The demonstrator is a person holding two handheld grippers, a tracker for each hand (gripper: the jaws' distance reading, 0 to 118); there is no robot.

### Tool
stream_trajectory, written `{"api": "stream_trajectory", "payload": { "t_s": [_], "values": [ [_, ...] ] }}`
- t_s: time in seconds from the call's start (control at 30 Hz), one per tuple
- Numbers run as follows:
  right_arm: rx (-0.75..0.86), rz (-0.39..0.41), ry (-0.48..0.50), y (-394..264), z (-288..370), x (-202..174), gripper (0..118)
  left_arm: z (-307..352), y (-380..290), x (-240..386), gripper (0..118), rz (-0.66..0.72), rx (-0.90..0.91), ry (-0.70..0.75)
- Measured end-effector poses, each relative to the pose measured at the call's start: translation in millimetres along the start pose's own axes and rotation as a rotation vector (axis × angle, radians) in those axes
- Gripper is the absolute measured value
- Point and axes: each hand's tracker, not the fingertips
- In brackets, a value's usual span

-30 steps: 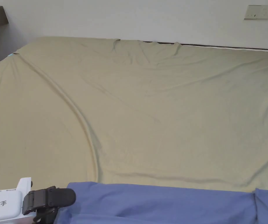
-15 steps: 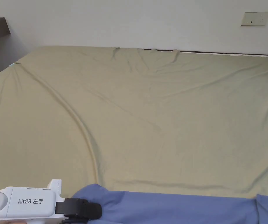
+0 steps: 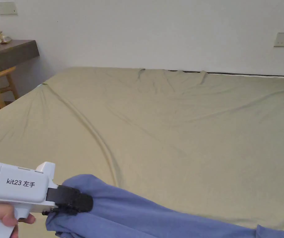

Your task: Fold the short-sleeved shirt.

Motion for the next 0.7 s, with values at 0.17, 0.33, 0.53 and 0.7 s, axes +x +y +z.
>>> {"api": "stream_trajectory", "payload": {
  "t_s": [0.17,0.33,0.53,0.7],
  "values": [
    [0.020,0.039,0.031,3,2,-8,0,-2,4,-25,9,0.008,-0.148,0.338],
    [0.034,0.034,0.060,5,6,-11,0,-22,-3,8,8,-0.024,-0.161,0.419],
    [0.038,0.036,0.101,8,5,-15,0,-52,-8,80,9,-0.058,-0.214,0.409],
    [0.051,0.032,0.130,11,6,-13,0,-95,-14,114,9,-0.103,-0.279,0.384]
  ]
}}
